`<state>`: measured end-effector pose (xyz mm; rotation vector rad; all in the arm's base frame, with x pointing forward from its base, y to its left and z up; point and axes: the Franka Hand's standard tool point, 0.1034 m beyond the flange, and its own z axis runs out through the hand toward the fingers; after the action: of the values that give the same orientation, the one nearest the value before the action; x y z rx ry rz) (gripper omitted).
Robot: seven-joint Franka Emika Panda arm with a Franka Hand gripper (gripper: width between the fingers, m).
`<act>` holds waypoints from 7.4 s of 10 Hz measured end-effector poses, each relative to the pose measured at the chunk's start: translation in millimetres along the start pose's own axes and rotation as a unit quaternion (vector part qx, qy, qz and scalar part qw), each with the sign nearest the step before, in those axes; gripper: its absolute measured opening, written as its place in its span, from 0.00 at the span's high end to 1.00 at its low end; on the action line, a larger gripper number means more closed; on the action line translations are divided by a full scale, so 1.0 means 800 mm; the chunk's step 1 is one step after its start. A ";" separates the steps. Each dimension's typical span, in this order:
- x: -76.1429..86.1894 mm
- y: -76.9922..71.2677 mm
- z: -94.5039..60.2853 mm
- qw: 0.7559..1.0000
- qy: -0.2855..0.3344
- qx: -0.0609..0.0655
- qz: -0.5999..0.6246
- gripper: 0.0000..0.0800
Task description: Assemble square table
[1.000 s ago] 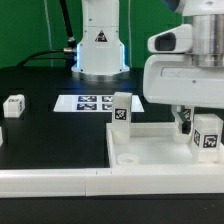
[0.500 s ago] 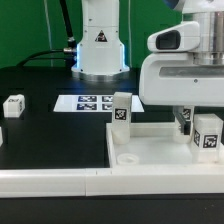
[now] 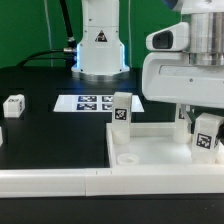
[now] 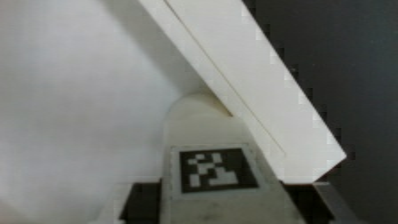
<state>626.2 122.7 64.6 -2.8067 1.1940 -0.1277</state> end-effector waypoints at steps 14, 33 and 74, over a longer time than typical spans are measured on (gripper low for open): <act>0.000 0.004 0.006 0.896 -0.031 0.023 0.442 0.44; 0.059 0.045 -0.101 0.977 -0.012 0.068 0.201 0.19; 0.083 0.487 -0.028 0.877 -0.275 -0.067 -0.389 0.19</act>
Offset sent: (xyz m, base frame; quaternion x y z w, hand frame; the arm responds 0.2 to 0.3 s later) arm 0.0041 0.0128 -0.0052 0.0478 -0.0581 0.4826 0.8726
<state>391.6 -195.2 45.1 -2.9259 -0.0715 0.6777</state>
